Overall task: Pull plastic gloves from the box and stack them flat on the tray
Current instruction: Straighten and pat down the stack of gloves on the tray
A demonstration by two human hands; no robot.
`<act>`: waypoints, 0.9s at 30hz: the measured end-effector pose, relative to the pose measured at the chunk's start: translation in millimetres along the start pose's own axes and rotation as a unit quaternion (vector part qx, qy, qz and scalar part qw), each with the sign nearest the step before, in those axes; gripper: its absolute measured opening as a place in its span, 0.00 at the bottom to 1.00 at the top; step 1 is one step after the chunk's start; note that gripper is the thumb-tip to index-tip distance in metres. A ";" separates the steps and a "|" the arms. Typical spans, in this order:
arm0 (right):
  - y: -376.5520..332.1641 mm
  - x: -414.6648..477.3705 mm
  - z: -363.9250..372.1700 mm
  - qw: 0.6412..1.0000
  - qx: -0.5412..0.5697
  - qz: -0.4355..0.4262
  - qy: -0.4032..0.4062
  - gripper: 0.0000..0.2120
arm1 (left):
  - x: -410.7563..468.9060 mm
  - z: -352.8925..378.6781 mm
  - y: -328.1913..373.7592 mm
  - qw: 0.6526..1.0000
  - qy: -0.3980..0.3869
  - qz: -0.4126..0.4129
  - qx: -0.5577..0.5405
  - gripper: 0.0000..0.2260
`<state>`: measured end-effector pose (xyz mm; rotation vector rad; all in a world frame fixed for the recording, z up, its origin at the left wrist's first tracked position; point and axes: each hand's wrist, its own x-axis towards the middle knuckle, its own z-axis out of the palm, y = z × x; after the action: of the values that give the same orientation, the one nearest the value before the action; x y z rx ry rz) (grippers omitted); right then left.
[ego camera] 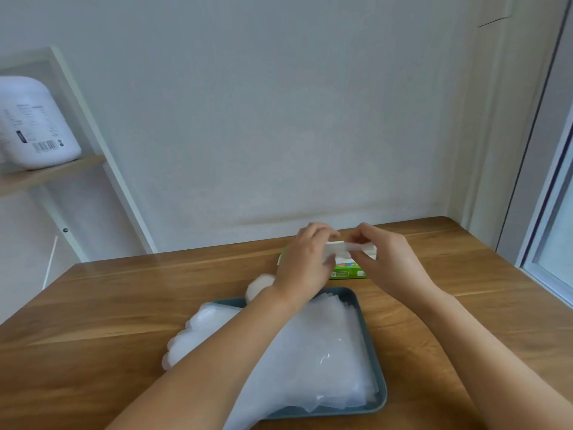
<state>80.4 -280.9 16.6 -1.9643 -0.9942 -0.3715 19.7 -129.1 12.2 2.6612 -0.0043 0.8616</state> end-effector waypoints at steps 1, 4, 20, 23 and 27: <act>-4.3 -0.2 -3.3 1.000 0.015 0.000 0.014 0.05 | 0.5 -4.9 3.0 0.999 0.044 0.004 -0.011 0.13; -15.3 0.6 -12.6 0.993 0.102 0.020 0.051 0.04 | -1.2 -29.6 12.8 0.993 0.110 -0.006 -0.032 0.07; -113.5 -2.6 -45.3 0.963 0.253 0.064 -0.058 0.03 | -46.0 -167.5 27.1 0.881 -0.059 -0.248 -0.399 0.06; -127.0 -7.4 -33.2 0.973 0.210 0.059 -0.077 0.08 | -55.0 -186.3 12.0 0.898 -0.160 -0.273 -0.304 0.09; -142.8 -16.9 -25.4 0.979 0.143 0.036 -0.142 0.09 | -74.9 -218.1 -17.4 0.874 -0.306 -0.271 -0.264 0.15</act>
<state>-36.5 -268.0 103.2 -1.8121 -1.0852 0.0943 -163.4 -50.0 129.1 2.1158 0.2935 -0.1664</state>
